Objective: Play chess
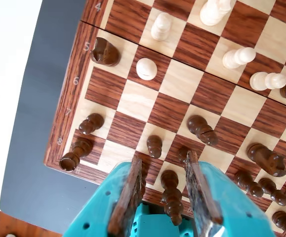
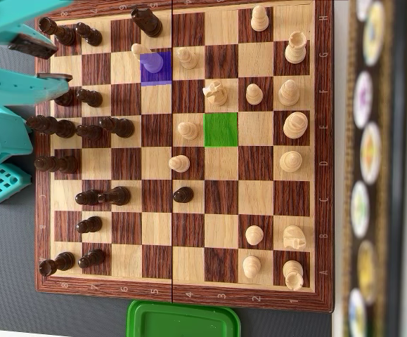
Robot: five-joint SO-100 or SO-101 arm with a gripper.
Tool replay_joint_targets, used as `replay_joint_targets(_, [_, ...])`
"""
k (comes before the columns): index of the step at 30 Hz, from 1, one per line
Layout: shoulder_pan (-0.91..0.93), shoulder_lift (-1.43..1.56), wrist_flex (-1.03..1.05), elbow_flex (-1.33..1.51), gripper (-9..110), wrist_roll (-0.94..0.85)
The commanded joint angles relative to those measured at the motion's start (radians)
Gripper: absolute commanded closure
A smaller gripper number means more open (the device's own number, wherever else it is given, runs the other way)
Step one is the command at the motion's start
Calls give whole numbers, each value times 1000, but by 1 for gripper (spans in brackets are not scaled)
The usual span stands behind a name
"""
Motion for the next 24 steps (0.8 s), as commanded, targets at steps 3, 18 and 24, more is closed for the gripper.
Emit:
replay_joint_targets(3, [-49, -71, -41, -52, 87, 72])
replay_joint_targets(18, [-61, -390, -121, -198, 87, 150])
replay_joint_targets(24, [-3, -518, -120, -281, 87, 149])
